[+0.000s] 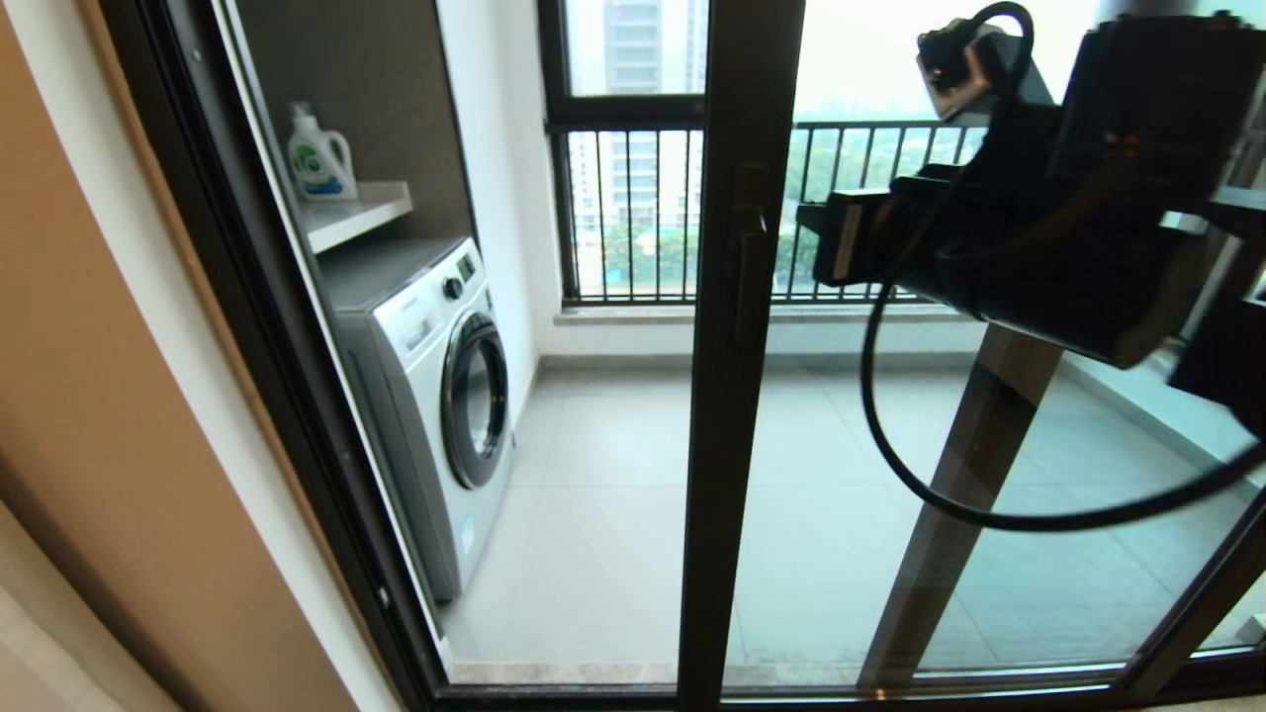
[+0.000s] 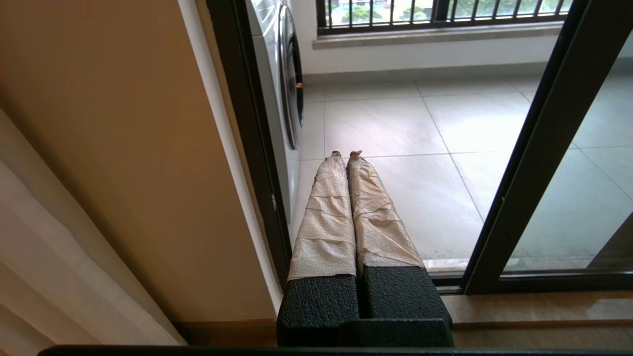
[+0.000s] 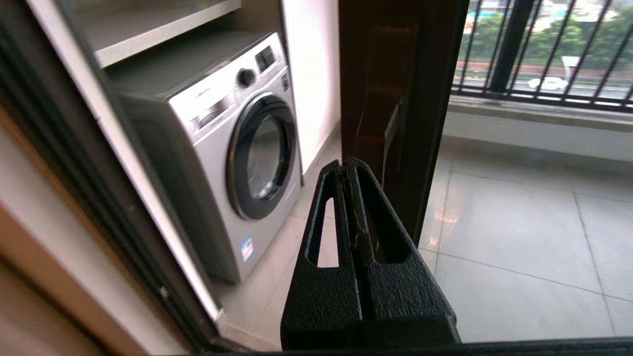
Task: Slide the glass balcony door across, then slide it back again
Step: Open the slid door
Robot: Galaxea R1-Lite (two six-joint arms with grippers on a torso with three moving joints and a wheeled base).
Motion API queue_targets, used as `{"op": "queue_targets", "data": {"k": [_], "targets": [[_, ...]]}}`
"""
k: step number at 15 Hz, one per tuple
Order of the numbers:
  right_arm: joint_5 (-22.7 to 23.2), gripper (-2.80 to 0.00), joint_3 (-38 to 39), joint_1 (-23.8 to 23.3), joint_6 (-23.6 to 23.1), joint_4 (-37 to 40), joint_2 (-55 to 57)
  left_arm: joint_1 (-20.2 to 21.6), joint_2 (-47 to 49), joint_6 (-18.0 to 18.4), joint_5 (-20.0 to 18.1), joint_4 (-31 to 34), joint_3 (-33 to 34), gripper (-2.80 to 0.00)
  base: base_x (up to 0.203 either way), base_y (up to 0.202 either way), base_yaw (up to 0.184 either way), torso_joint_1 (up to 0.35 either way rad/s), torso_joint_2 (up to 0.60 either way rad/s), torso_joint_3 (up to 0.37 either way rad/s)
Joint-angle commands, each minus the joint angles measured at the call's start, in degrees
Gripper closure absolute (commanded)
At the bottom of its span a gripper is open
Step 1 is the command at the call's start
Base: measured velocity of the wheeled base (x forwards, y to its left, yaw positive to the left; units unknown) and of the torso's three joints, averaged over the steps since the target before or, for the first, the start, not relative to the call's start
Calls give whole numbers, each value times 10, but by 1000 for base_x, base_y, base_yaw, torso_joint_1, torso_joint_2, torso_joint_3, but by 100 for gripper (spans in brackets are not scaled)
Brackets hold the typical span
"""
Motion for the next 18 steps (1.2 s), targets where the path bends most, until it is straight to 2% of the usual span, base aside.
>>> {"op": "queue_targets", "data": {"k": [1, 6, 10, 18], "targets": [[-35, 0, -95, 4, -2, 0, 119, 0, 2, 0, 0, 0, 0, 0, 0, 0, 0, 0, 0, 0], [-52, 0, -194, 8, -3, 12, 217, 0, 2, 0, 0, 0, 0, 0, 0, 0, 0, 0, 0, 0], [-54, 0, -209, 22, -3, 11, 243, 0, 2, 0, 0, 0, 0, 0, 0, 0, 0, 0, 0, 0], [-68, 0, -224, -22, -2, 8, 249, 0, 2, 0, 0, 0, 0, 0, 0, 0, 0, 0, 0, 0]]}}
